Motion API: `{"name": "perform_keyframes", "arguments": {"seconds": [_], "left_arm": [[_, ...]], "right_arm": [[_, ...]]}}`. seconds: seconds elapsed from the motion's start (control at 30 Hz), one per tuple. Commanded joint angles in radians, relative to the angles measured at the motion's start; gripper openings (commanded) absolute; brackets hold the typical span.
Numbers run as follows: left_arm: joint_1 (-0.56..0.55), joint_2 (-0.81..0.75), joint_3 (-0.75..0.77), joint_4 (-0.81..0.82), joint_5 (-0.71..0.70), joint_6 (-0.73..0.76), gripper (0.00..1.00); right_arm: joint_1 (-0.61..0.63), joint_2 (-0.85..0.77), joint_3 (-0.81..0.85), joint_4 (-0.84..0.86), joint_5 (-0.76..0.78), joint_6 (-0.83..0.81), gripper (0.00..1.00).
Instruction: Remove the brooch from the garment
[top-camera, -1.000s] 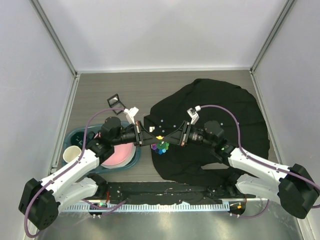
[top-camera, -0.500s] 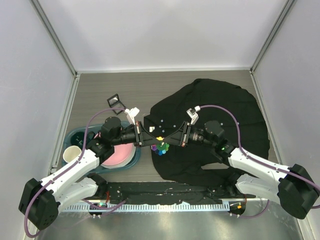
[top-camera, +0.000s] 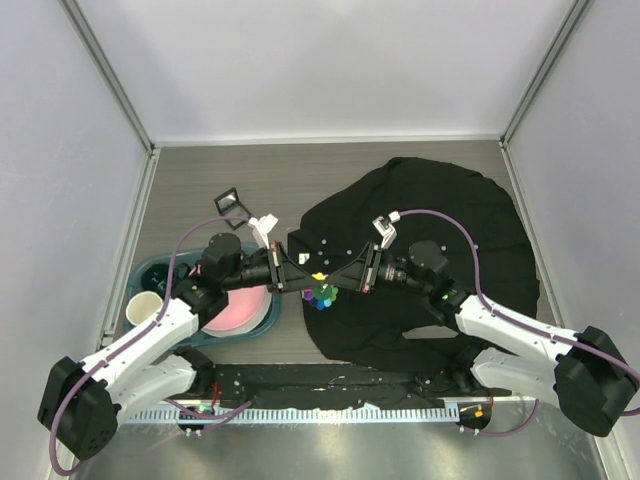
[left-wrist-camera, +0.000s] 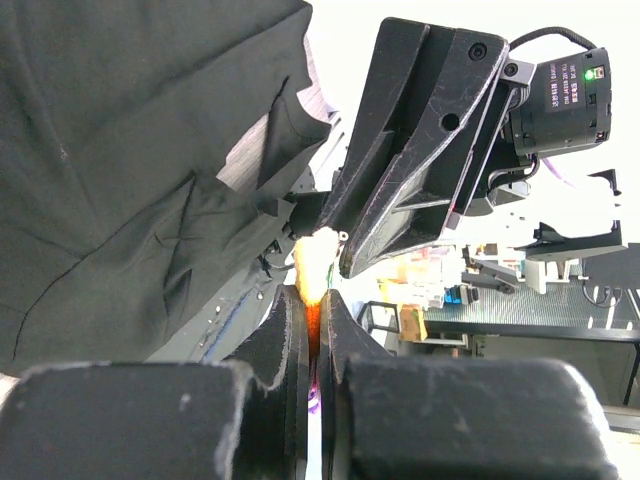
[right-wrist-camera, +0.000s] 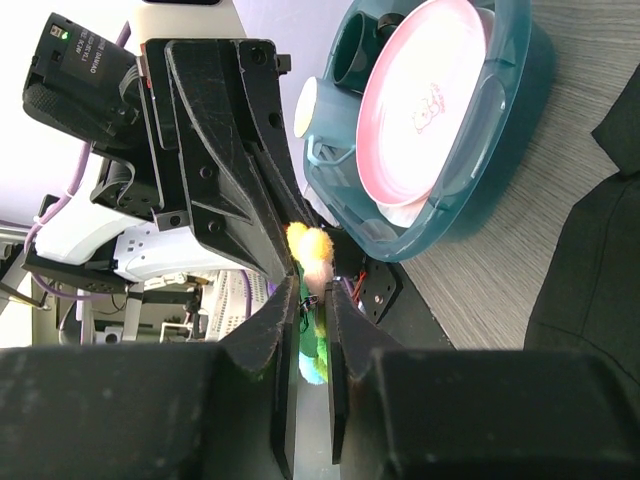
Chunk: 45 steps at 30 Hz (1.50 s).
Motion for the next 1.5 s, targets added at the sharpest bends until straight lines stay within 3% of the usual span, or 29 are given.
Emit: {"name": "perform_keyframes", "arguments": {"seconds": [0.0, 0.73, 1.47], "left_arm": [[0.001, 0.010, 0.020, 0.090, 0.003, -0.021, 0.00], [0.001, -0.004, -0.007, 0.123, 0.012, -0.046, 0.00], [-0.001, -0.021, 0.012, 0.009, 0.000, 0.039, 0.00]], "right_arm": [[0.019, 0.000, 0.037, 0.080, -0.020, -0.002, 0.15], [0.080, 0.030, 0.075, 0.040, 0.124, -0.006, 0.08], [0.080, 0.019, 0.051, 0.106, 0.135, 0.089, 0.20]]}}
